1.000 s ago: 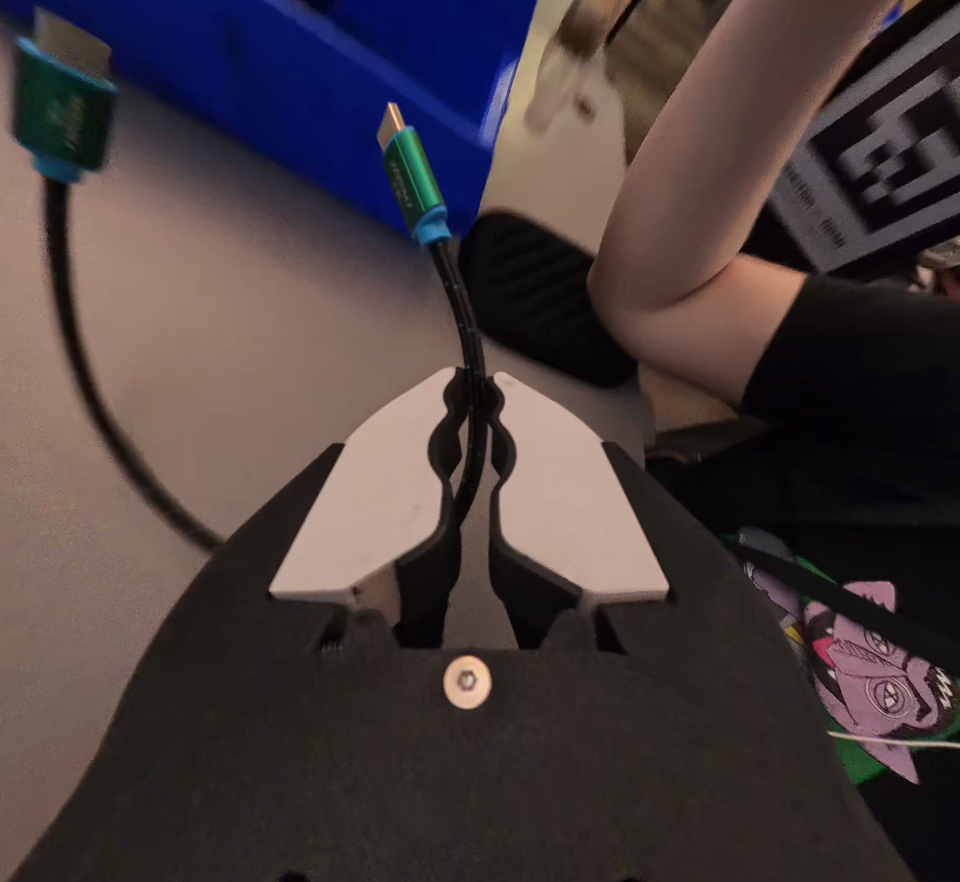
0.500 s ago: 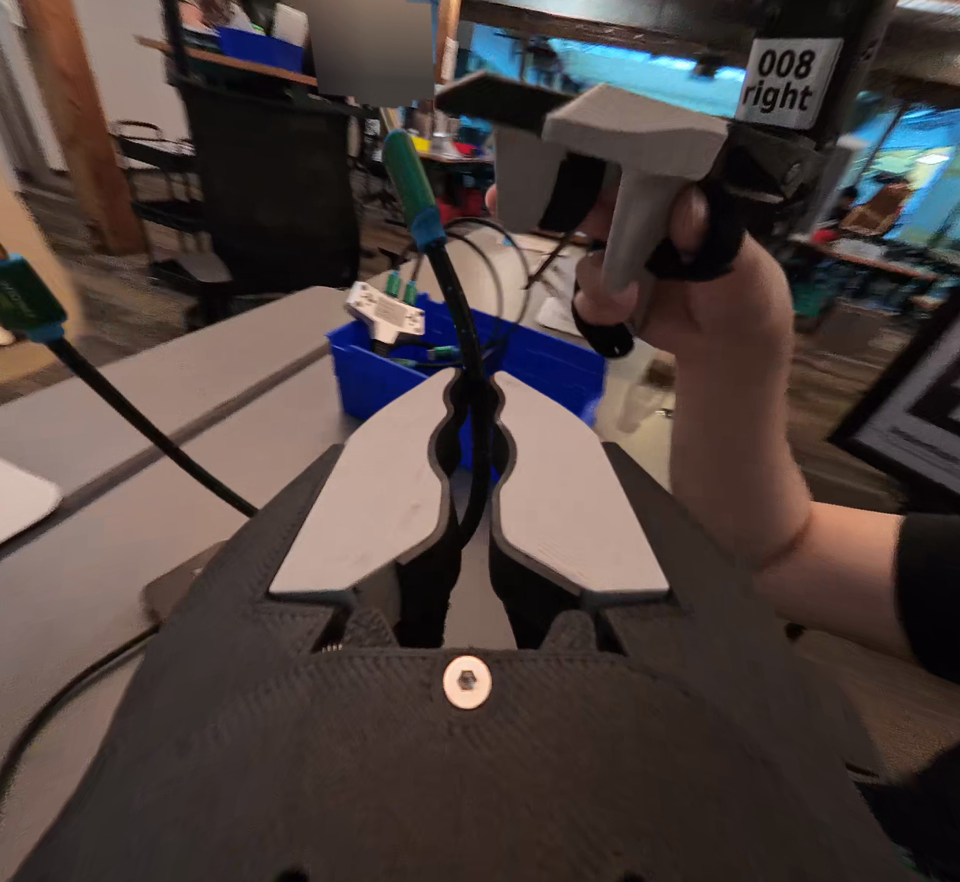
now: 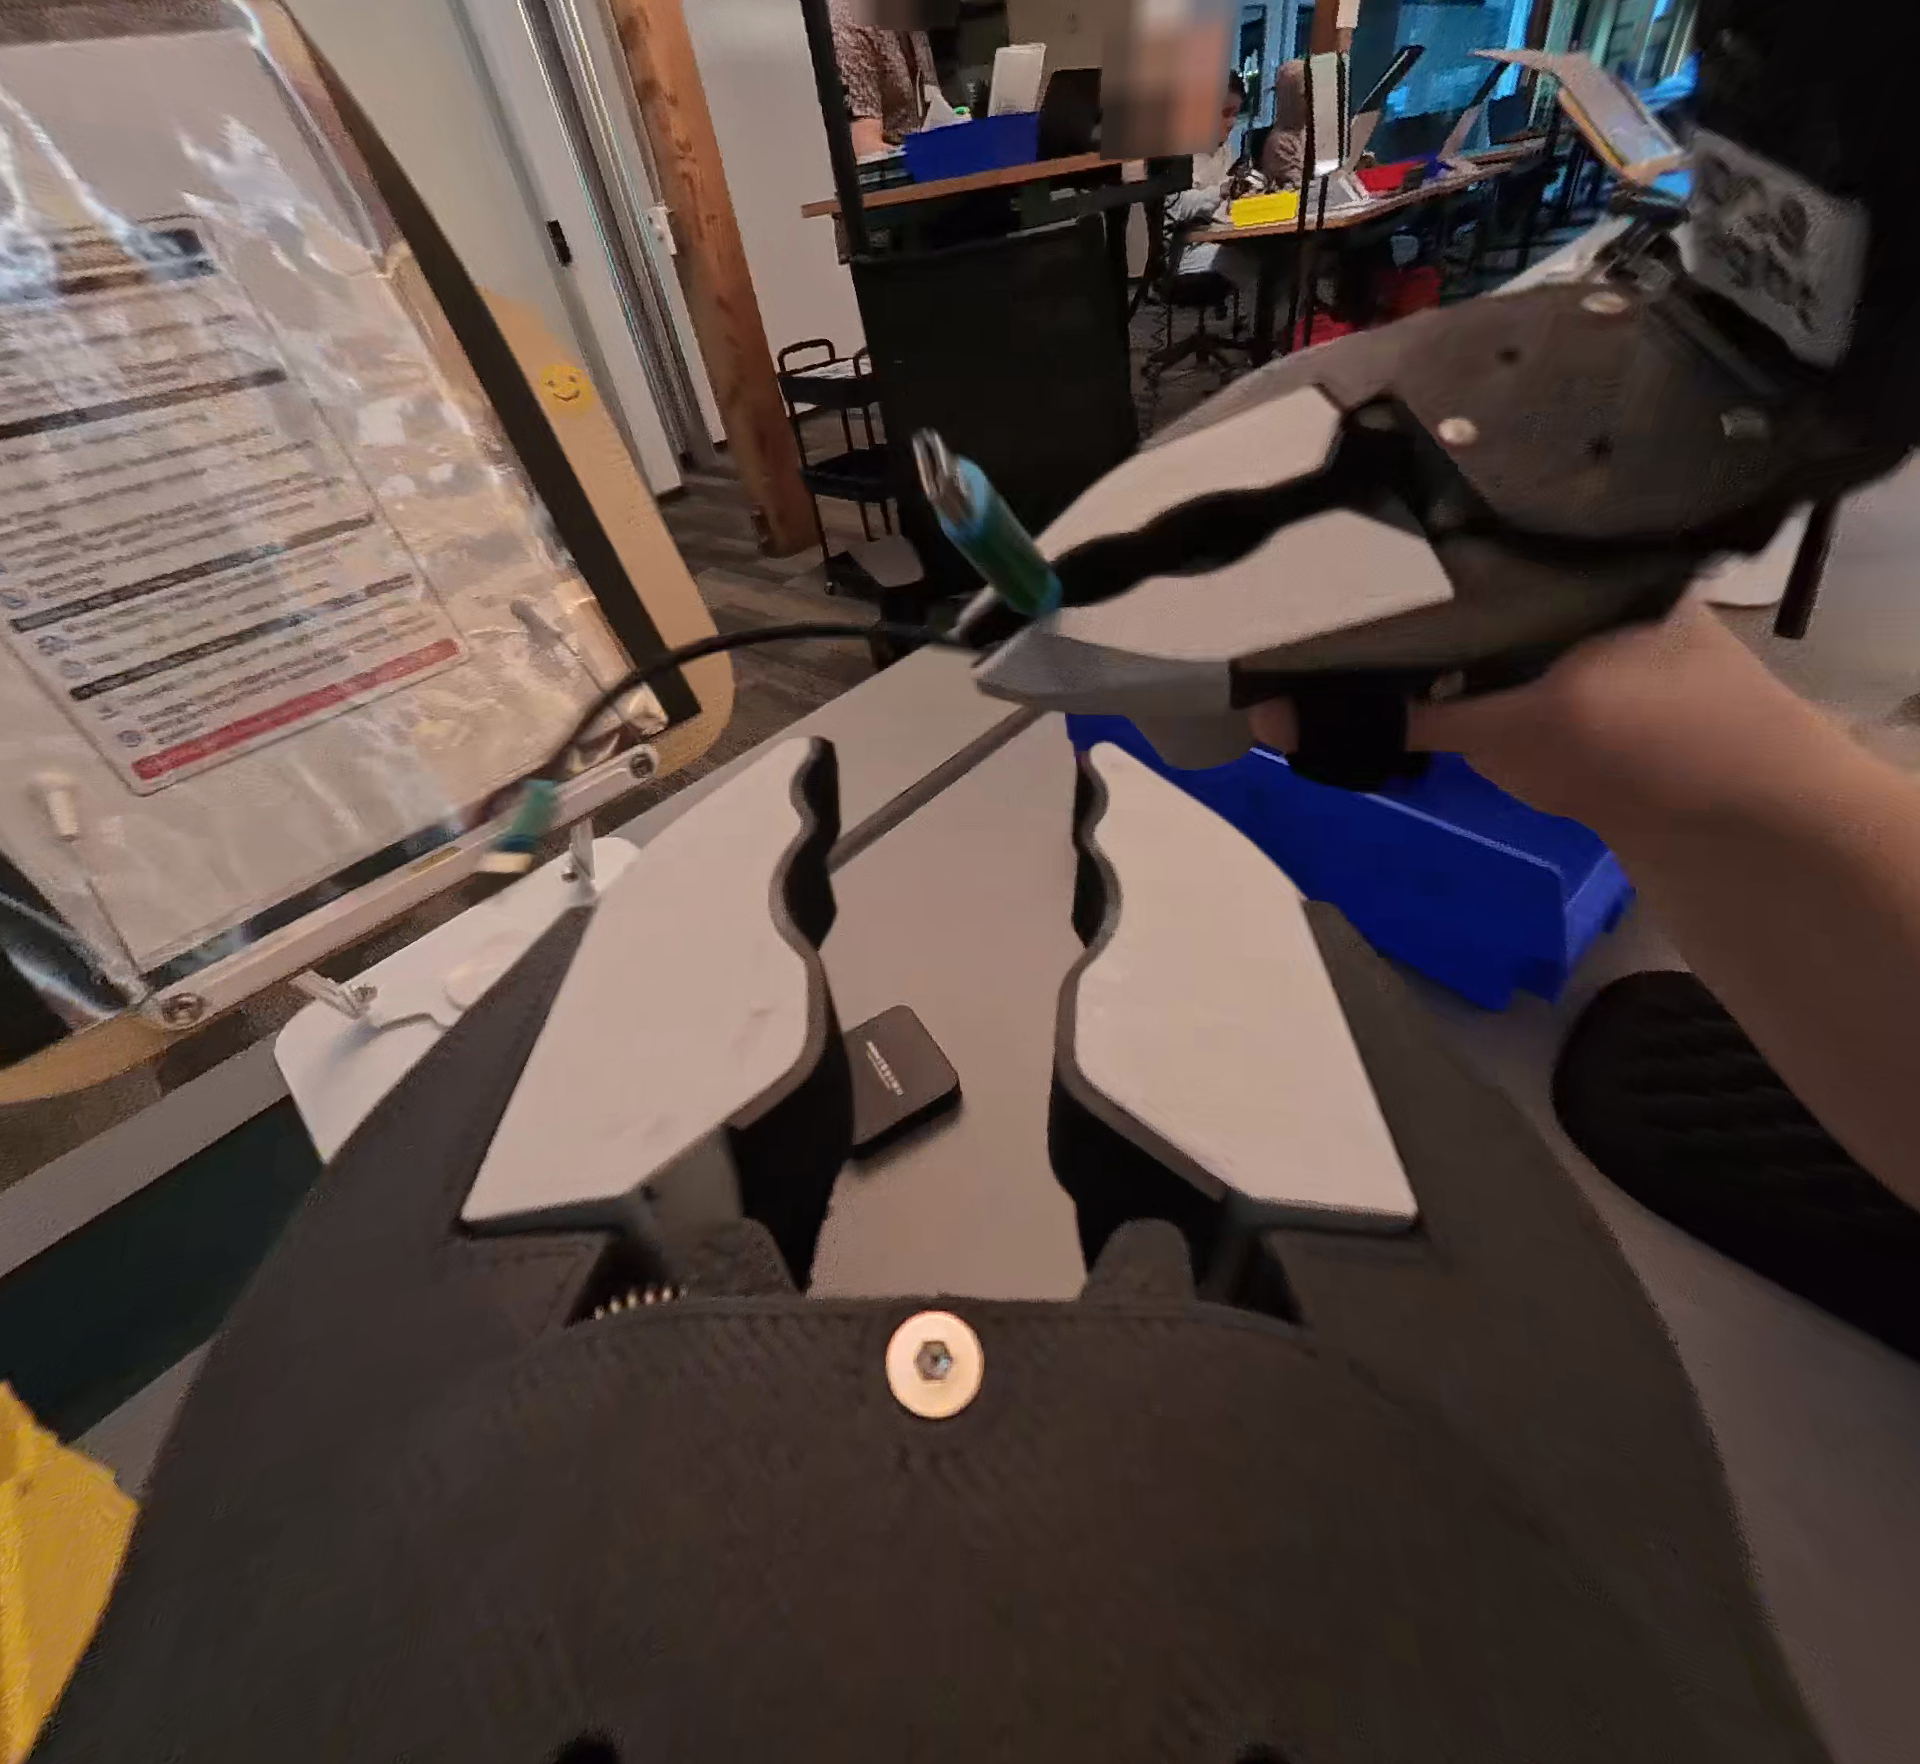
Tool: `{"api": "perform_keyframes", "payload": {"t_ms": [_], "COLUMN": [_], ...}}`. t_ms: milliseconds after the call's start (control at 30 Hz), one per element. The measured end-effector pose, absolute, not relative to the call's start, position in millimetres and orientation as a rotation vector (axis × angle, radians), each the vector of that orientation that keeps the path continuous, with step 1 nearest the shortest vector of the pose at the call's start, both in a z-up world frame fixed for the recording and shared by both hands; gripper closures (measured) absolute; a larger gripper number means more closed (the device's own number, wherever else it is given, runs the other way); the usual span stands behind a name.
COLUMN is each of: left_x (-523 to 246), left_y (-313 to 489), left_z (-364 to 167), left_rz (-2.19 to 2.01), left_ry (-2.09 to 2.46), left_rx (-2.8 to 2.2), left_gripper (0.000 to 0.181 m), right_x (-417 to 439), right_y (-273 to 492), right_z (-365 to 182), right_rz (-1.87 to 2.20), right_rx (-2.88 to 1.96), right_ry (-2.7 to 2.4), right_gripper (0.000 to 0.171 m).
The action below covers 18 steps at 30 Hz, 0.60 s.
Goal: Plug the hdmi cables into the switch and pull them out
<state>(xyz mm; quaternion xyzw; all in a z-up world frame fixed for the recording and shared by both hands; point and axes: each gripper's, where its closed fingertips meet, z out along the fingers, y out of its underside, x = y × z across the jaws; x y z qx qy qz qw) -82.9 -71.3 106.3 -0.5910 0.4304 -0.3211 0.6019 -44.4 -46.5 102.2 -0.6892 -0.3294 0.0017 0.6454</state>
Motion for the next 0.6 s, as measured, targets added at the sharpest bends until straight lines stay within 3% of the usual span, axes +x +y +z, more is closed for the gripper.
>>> {"api": "perform_keyframes", "payload": {"t_ms": [400,467,500,600], "left_x": [-98.5,-96.0,-95.1,-95.6], "left_y": [-70.2,-76.0,-82.4,-84.7], "left_z": [115.4,112.2,110.7,104.2], "left_rz": [-1.307,-1.418,-1.492,-1.591], "left_ry": [0.982,1.016,1.054,1.082], "left_rx": [-1.476,-1.484,-1.483,-1.539], "left_gripper": [0.137,0.144,0.159,0.167], "right_x": [-91.5,-99.0,-100.7,-100.7], "right_y": [-60.8,-61.2,-61.1,-58.2], "right_z": [101.3,95.0,93.4,89.3], "right_rz": [-0.383,-0.402,-0.419,-0.467], "right_rx": [-1.304,-1.295,-1.288,-1.275], "right_ry": [-1.033,-1.080,-1.092,-1.117], "right_gripper": [0.167,0.166,0.166,0.166]}}
